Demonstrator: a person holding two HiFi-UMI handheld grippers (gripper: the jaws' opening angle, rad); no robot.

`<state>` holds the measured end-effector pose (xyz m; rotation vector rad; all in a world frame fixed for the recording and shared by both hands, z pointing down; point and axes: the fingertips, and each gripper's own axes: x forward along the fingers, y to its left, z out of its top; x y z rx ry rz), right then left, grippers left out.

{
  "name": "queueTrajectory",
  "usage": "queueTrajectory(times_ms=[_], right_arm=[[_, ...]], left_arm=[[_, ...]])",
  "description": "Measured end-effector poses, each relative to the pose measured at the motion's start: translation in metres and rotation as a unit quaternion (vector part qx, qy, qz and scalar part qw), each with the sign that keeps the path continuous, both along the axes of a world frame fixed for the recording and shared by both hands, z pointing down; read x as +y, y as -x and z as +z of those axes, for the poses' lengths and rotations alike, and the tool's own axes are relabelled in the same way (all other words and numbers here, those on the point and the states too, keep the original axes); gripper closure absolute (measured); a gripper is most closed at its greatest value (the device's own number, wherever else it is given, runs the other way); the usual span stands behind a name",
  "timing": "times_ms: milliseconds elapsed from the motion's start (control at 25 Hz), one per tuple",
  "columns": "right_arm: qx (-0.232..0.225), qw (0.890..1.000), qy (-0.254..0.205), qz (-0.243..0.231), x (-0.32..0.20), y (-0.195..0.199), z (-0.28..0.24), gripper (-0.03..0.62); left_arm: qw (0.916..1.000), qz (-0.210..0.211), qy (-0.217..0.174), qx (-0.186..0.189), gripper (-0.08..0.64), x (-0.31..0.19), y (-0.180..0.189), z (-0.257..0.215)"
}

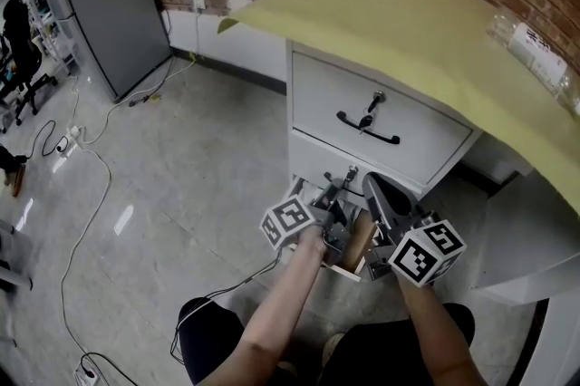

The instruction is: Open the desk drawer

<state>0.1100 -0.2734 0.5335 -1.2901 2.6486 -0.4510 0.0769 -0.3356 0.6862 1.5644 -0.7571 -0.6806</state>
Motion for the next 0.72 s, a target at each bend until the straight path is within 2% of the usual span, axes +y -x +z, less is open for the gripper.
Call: queueTrajectory(times_ms=[320,720], right_arm=[[0.007,1.0,-0.011,0.004,-0.002,-0.001,-0.01,0.578],[-0.001,1.0,-0.02,-0.015,0.001,0.004,-0.034,0.578]], left_arm=[[1.0,0.001,0.004,-0.008,0.535,0.015,0.006,0.0],[0.9997,0.009,0.009,-0.02,0.535,0.038,0.019,-0.001]])
